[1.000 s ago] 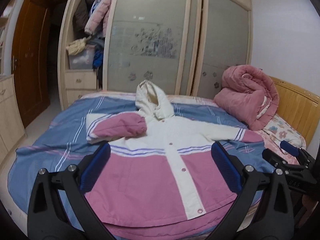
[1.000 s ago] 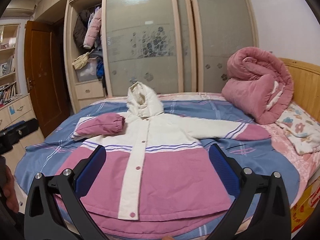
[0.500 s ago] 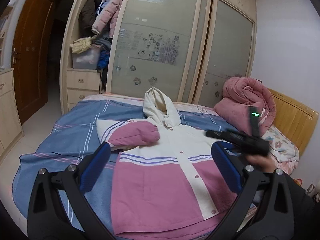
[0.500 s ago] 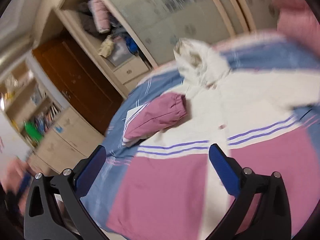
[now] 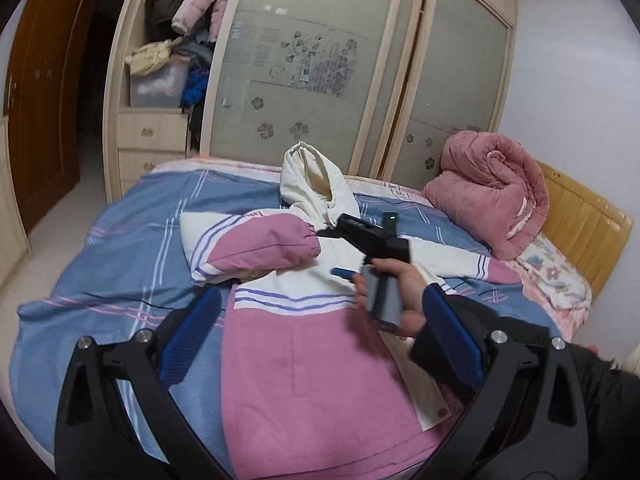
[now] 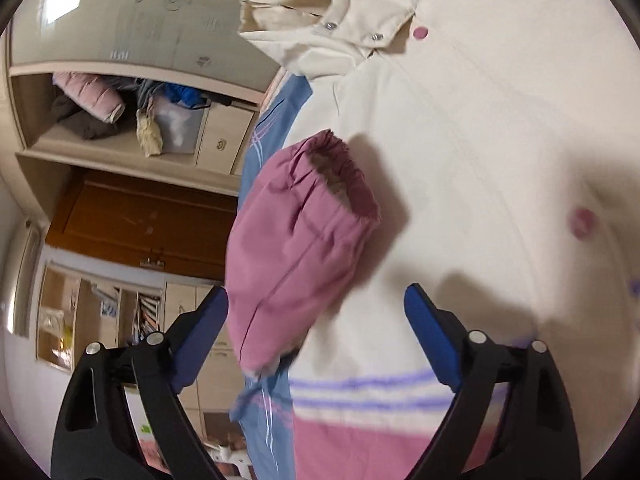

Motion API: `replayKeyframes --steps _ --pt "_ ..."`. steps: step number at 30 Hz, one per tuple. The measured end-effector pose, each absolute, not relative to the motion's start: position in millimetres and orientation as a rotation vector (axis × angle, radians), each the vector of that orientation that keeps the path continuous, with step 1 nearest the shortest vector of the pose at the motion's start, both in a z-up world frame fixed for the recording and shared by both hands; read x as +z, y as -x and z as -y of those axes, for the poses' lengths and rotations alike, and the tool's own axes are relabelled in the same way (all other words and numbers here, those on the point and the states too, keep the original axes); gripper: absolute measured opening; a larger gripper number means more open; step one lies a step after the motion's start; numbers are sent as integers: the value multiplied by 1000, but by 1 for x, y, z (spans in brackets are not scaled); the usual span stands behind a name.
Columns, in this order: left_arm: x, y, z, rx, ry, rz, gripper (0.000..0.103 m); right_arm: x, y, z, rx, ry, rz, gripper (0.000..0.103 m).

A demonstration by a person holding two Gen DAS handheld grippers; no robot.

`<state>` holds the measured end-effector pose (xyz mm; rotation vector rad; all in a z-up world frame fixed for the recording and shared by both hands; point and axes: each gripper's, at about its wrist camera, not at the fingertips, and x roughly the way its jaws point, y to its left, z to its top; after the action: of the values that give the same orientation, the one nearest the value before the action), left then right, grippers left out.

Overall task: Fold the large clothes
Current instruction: 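Grasp the folded sleeve cuff with the right gripper and lift it, then lay the sleeve further across the chest with the right gripper, release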

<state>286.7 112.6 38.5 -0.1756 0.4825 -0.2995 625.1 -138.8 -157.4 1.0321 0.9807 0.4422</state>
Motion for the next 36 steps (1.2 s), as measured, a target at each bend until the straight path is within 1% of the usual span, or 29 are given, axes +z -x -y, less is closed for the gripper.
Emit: replayKeyframes --steps 5,6,7,10,11,12,14,18,21,25,28,32,33,36 --pt "34 -302 -115 -312 222 -492 101 -178 -660 126 406 -1102 -1000 89" --pt "33 -304 -114 -315 229 -494 101 -182 -664 124 407 -1118 -1003 84" --pt "32 -308 -113 -318 234 -499 101 -186 -670 119 420 -1135 -1013 82" --pt "28 -314 -109 -312 227 -518 101 -183 -682 105 430 -1095 -1034 60" --pt "27 -315 -108 -309 225 -523 101 -178 -683 103 415 -1056 -1024 40" --pt "25 -317 -106 -306 217 -531 101 -172 -684 101 401 -1023 -1010 26" --pt "23 -320 -105 -298 205 -538 101 -157 -687 100 398 -970 -985 22" --pt "19 -325 -105 -281 214 -548 101 -110 -691 93 430 -826 -923 19" --pt "14 -330 -104 -276 214 -561 101 -55 -691 83 479 -626 -855 19" --pt "7 -337 -94 -285 192 -592 101 21 -675 86 518 -409 -703 18" --pt "2 -342 -84 -297 160 -617 101 56 -664 112 498 -344 -605 18" --pt "-5 -348 -71 -315 134 -644 101 60 -650 189 379 -373 -526 18" --pt "-7 -350 -68 -323 131 -650 101 54 -648 206 347 -387 -525 18" --pt "-11 -353 -59 -337 135 -656 101 12 -648 267 201 -425 -569 18"
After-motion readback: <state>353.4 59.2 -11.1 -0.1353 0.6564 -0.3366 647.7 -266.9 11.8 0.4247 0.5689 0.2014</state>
